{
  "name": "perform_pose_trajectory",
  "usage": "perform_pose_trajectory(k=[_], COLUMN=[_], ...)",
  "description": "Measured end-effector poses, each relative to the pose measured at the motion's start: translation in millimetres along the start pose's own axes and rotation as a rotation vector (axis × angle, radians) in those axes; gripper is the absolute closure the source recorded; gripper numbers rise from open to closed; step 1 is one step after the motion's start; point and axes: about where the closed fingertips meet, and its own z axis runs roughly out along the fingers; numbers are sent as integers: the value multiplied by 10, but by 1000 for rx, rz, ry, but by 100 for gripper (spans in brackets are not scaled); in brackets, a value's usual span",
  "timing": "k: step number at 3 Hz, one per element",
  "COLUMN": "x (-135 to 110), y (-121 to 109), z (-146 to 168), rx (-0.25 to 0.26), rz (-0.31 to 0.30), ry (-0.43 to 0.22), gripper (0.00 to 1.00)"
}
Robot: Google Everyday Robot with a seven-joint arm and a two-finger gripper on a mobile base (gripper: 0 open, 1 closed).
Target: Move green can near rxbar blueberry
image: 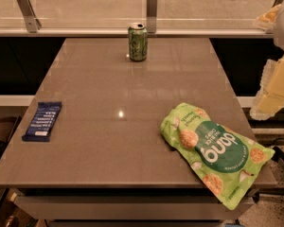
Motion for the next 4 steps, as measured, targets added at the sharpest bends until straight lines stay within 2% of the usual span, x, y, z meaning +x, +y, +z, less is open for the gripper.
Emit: perform_pose_trajectory(k=[1, 2, 4], x=[0, 28, 94], y=[0, -49, -380], z=[-1, -96, -240], rx=[0, 19, 100], rz=[0, 45, 234], ry=[0, -41, -236], gripper=[0, 0, 0])
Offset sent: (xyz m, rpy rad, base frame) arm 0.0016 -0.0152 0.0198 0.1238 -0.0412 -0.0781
